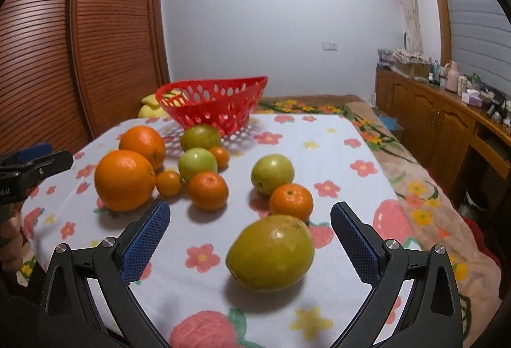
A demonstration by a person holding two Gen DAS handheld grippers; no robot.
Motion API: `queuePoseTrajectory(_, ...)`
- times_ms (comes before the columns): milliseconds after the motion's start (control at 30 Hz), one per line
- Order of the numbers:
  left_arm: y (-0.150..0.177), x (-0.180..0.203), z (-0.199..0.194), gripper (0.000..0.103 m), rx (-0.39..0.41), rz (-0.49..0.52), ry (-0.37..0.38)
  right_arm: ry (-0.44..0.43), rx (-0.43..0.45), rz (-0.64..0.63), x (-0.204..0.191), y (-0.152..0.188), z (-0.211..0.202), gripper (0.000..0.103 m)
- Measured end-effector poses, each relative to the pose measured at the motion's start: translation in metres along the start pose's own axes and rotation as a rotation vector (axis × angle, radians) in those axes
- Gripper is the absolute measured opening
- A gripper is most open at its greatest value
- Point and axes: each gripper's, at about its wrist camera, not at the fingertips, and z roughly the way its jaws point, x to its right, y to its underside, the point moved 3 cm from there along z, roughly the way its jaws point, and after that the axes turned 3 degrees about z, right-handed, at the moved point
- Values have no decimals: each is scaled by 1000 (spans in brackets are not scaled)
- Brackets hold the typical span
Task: Organize fruits
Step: 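Grasp the large orange with the left tool while the right tool grasps the yellow pomelo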
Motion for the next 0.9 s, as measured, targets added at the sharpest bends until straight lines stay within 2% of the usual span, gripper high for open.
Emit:
queuePoseTrajectory(267,1,1,24,103,-44,9,39,0,-65,11,12,10,14,102)
queuePoseTrajectory(500,5,-2,49,100,-120,11,93,-31,-115,47,17,17,24,102)
queuePoseTrajectory(900,6,8,73,98,-215,18,172,-37,-152,54,18,25,29,96)
